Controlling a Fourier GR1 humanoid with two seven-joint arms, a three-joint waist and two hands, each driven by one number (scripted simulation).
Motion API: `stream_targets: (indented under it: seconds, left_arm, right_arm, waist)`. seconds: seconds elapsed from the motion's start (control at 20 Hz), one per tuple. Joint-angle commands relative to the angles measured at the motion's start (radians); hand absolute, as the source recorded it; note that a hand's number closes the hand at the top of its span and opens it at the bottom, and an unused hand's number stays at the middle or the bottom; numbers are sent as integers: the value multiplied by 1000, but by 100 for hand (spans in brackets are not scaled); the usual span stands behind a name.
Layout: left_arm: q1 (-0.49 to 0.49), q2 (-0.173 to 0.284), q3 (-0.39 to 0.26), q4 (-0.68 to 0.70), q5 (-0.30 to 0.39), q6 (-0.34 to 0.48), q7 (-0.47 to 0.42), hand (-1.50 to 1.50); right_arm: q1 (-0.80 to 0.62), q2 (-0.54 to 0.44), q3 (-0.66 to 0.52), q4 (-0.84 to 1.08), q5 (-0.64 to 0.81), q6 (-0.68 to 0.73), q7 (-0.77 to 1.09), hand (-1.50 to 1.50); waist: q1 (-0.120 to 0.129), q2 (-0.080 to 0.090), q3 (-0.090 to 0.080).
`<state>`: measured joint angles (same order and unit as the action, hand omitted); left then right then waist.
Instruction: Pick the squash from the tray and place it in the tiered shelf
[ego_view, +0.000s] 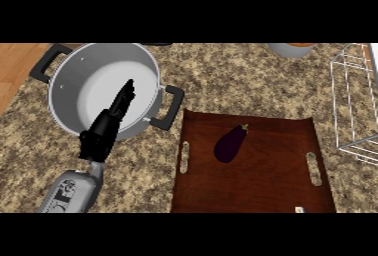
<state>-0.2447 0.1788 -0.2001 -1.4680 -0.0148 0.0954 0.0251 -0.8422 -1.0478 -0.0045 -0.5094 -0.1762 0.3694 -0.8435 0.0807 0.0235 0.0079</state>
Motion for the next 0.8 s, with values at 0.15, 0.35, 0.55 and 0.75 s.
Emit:
stream_targets:
  seconds: [0.15, 0.35, 0.55, 0.75]
  left_arm:
    - [43, -6, 4, 29, 3, -2, -3, 0]
    - [45, 0, 15, 24, 14, -14, -18, 0]
    - [35, -2, 3, 50, -15, -7, -22, 0]
    - [14, -8, 14, 49, -11, -2, -11, 0]
  right_arm:
    - [-77, 8, -1, 112, -15, 228, -38, -150]
    - [-103, -25, -16, 134, -52, 345, 11, -150]
    - [-143, 0, -7, 124, -65, 388, 64, -150]
    - [-190, -25, -66, 175, -140, 447, 158, -150]
  waist:
    - [-9, 2, -4]
    - [-13, 2, -3]
    - [-14, 4, -4]
    - [-19, 8, -3]
